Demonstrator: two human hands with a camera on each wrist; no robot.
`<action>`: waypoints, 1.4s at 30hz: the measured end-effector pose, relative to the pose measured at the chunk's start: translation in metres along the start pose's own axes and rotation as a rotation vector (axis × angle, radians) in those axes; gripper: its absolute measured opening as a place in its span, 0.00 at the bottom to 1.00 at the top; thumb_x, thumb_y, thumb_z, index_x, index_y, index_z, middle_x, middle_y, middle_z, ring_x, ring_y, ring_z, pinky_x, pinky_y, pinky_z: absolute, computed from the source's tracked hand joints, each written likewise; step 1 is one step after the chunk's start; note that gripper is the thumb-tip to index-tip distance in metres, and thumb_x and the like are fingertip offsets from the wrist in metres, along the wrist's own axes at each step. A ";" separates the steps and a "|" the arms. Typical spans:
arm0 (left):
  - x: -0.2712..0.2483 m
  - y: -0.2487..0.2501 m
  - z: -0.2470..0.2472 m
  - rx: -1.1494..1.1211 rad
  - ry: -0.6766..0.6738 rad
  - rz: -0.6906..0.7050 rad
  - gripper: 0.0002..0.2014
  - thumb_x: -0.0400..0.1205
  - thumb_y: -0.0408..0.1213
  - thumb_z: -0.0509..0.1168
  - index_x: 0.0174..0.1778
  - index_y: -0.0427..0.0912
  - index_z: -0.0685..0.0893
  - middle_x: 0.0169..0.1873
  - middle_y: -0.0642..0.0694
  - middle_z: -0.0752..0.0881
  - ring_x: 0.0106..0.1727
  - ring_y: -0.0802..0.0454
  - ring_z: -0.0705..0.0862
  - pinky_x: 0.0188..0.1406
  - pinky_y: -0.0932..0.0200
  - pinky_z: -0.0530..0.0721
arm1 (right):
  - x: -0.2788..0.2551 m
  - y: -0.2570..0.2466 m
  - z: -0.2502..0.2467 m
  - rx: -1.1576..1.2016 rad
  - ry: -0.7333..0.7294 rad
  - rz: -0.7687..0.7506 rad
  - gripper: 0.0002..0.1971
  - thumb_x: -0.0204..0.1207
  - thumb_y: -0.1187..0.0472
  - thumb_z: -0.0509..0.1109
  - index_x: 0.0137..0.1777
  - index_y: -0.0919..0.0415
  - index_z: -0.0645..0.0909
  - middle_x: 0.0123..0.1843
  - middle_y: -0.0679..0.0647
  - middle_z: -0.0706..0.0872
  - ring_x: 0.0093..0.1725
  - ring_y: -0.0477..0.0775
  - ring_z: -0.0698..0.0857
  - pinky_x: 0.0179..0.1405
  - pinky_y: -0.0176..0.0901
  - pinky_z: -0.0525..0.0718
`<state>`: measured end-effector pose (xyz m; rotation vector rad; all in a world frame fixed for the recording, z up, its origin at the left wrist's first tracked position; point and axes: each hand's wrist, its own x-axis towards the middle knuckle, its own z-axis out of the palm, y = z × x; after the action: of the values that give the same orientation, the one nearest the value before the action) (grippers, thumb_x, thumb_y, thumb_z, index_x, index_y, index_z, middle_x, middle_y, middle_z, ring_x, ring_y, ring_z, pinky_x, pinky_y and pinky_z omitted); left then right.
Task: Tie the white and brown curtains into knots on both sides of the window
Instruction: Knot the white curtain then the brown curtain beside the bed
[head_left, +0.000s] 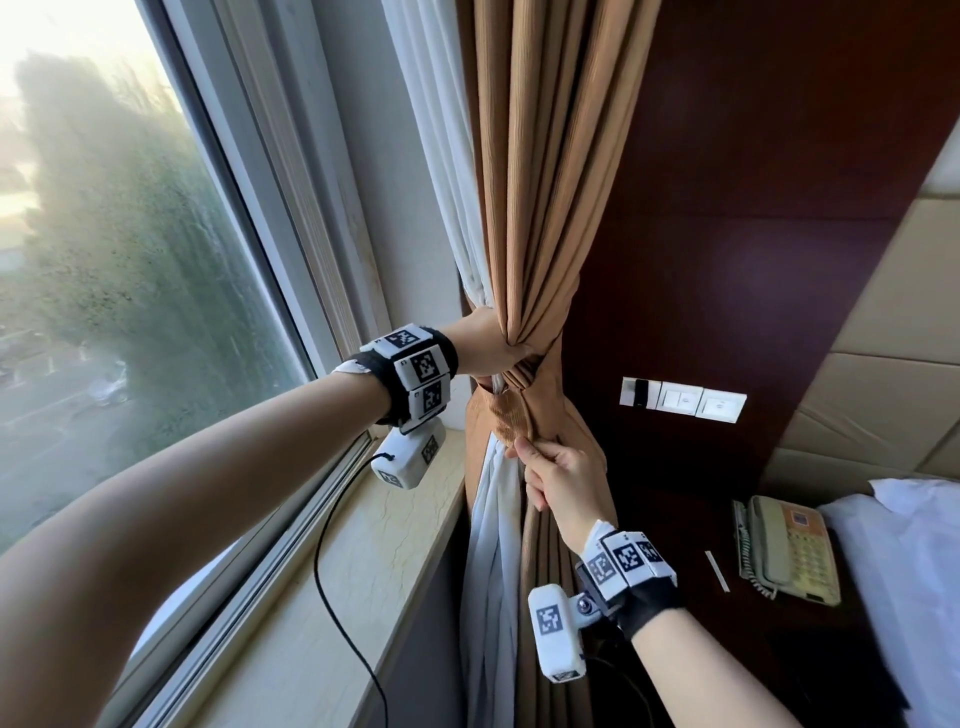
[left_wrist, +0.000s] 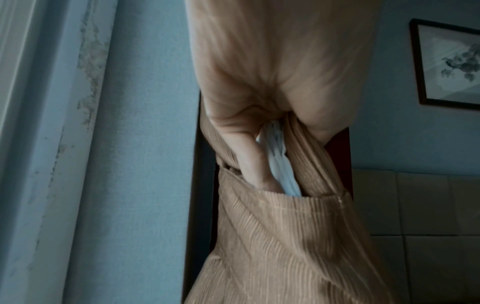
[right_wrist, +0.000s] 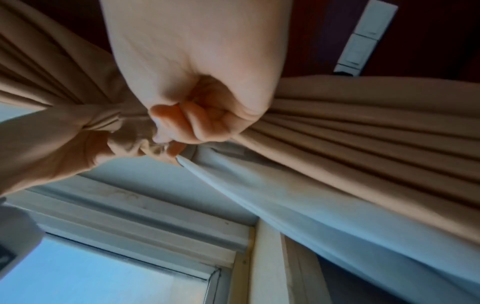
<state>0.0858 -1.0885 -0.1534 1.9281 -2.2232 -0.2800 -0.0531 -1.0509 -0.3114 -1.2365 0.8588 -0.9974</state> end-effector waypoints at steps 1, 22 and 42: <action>-0.001 0.000 0.000 -0.002 -0.009 -0.015 0.19 0.86 0.41 0.59 0.68 0.33 0.77 0.62 0.37 0.82 0.63 0.39 0.81 0.65 0.49 0.78 | -0.001 0.003 0.003 0.033 0.013 0.009 0.15 0.82 0.58 0.67 0.39 0.69 0.85 0.21 0.52 0.62 0.18 0.48 0.61 0.18 0.39 0.58; 0.003 0.006 0.000 0.002 -0.030 -0.140 0.13 0.86 0.42 0.57 0.55 0.37 0.80 0.42 0.39 0.87 0.35 0.45 0.90 0.35 0.55 0.89 | 0.031 -0.019 -0.004 -0.533 0.276 0.060 0.37 0.55 0.19 0.67 0.22 0.59 0.79 0.17 0.51 0.81 0.23 0.54 0.84 0.31 0.44 0.86; -0.079 -0.012 -0.001 -0.427 0.091 0.069 0.23 0.80 0.57 0.65 0.70 0.55 0.79 0.69 0.55 0.79 0.69 0.57 0.77 0.74 0.54 0.72 | -0.028 0.006 -0.076 -0.661 0.119 0.180 0.13 0.76 0.52 0.72 0.40 0.63 0.86 0.20 0.52 0.78 0.19 0.49 0.78 0.24 0.31 0.73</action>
<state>0.1085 -1.0124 -0.1565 1.6016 -1.9686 -0.5900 -0.1322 -1.0500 -0.3284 -1.6204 1.4386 -0.6590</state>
